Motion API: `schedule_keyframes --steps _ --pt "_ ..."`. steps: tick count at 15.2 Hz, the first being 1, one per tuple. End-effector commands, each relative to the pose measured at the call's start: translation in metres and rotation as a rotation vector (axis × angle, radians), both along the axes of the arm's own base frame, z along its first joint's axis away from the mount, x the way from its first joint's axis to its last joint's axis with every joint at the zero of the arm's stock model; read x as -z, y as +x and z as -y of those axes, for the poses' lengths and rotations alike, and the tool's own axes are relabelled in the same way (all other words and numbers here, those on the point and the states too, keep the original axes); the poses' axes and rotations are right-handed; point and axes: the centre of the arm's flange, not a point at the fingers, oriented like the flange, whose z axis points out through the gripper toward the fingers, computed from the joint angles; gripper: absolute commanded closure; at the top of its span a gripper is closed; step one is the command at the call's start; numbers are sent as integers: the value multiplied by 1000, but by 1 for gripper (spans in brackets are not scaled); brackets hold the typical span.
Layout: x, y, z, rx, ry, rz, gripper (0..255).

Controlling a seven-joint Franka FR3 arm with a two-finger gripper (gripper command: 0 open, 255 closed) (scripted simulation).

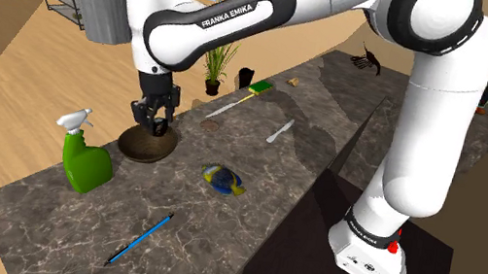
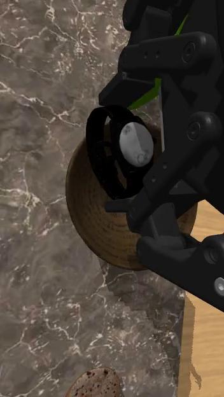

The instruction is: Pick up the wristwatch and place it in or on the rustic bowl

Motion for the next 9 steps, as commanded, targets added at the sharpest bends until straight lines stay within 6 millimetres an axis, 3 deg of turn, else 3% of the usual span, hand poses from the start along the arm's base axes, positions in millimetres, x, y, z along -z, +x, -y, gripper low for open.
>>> schedule_keyframes --steps 1,5,9 --pt "-2 28 3 0 -1 0 255" --pt "-4 83 6 0 -1 0 255" --pt "17 83 6 0 -1 0 255"
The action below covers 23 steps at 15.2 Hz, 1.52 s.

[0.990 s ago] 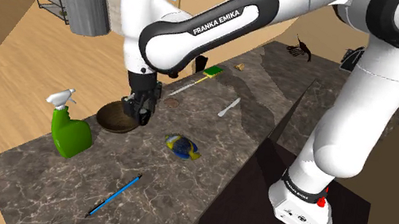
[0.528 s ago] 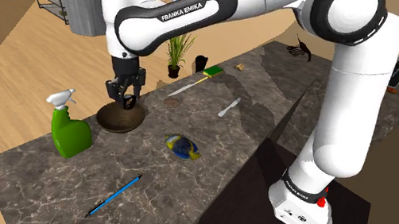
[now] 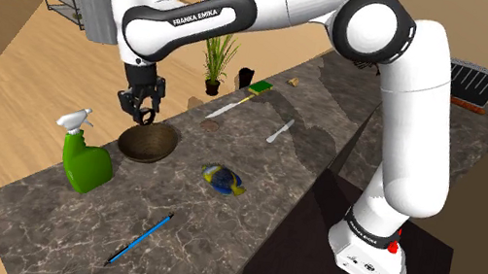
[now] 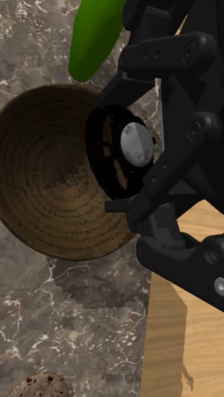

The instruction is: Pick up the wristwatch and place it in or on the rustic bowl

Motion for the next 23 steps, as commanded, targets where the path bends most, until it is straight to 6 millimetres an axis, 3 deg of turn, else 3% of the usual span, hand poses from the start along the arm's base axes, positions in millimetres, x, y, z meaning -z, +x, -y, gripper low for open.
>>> schedule_keyframes --steps 1,11,19,20,23 --pt "9 1 0 0 0 0 255" --pt "62 1 0 0 0 0 255" --pt "62 1 0 0 0 0 255" --pt "62 1 0 0 0 0 0" --pt "62 1 0 0 0 0 0"
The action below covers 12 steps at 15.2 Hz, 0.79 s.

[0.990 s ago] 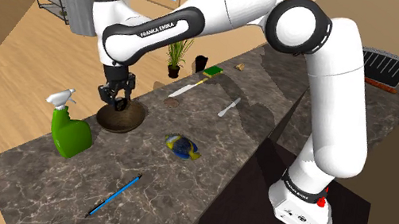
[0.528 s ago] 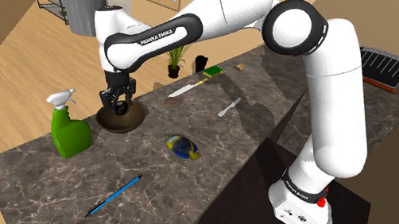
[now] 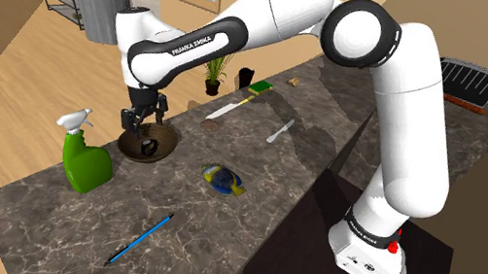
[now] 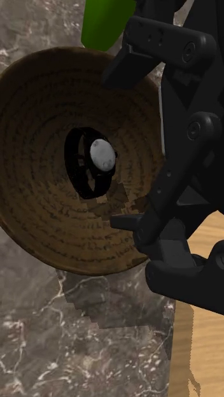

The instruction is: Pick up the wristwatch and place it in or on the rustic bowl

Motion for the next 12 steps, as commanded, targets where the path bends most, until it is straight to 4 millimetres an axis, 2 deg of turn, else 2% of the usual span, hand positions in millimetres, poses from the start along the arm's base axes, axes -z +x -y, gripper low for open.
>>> schedule_keyframes --steps 1,2,6,12 --pt "0 0 0 0 0 0 0" --pt "0 0 0 0 0 0 0" --pt "-50 0 0 0 0 0 0" --pt "-50 0 0 0 0 0 0"
